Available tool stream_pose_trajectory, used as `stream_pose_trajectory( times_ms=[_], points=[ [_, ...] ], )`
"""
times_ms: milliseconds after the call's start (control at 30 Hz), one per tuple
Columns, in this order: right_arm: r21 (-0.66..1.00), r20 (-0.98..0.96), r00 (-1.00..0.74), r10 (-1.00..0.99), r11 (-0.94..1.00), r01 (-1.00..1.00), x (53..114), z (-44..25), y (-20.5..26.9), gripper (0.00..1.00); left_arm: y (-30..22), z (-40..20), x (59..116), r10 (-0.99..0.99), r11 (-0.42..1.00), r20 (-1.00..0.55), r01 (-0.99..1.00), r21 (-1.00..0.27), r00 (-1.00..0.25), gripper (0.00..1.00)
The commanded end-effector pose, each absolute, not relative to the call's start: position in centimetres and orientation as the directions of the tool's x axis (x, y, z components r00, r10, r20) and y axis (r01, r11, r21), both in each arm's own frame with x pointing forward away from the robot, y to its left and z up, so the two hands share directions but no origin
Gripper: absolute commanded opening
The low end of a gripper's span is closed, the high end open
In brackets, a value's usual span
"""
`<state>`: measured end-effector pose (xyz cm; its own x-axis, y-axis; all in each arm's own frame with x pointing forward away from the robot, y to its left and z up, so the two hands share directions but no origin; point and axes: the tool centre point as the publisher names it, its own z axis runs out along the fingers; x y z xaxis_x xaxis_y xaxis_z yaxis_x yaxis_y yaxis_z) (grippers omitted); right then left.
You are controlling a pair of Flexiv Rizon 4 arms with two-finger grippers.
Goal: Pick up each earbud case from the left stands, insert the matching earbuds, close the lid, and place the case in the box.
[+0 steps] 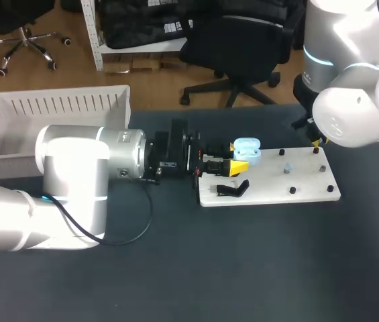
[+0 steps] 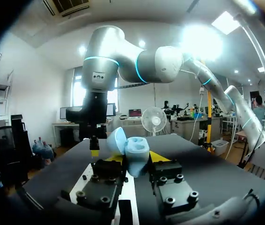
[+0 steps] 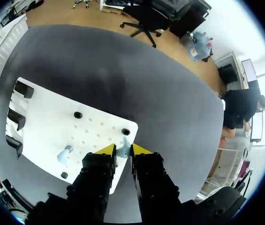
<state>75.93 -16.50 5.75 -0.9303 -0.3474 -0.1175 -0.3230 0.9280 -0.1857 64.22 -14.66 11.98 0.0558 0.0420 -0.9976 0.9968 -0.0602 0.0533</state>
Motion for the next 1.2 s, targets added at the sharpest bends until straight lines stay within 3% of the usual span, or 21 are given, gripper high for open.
stream_pose_trajectory(
  times_ms=[33,267,700,967,1200],
  points=[
    [-0.183,-0.133,-0.941,-0.312,0.941,-0.286,73.2,8.4,-16.6,0.0,-14.7,11.9,64.2,0.038,-0.056,-0.998,0.997,0.057,0.059,0.0],
    [-0.151,-0.107,-0.972,-0.21,0.97,-0.193,69.0,13.5,-14.8,0.0,-14.7,11.9,64.2,0.038,-0.056,-0.998,0.997,0.057,0.059,0.0],
    [-0.196,-0.083,-0.981,-0.173,0.968,-0.154,61.6,21.3,-7.1,0.0,-14.7,11.9,64.2,0.038,-0.056,-0.998,0.997,0.057,0.059,0.0],
    [-0.187,-0.08,-0.973,-0.218,0.962,-0.2,58.1,23.1,-2.4,0.0,-14.7,11.9,64.2,0.038,-0.056,-0.998,0.997,0.057,0.059,0.0],
    [-0.187,-0.08,-0.973,-0.218,0.962,-0.2,58.1,23.1,-2.4,0.0,-14.7,11.9,64.2,0.038,-0.056,-0.998,0.997,0.057,0.059,0.0]
  ],
)
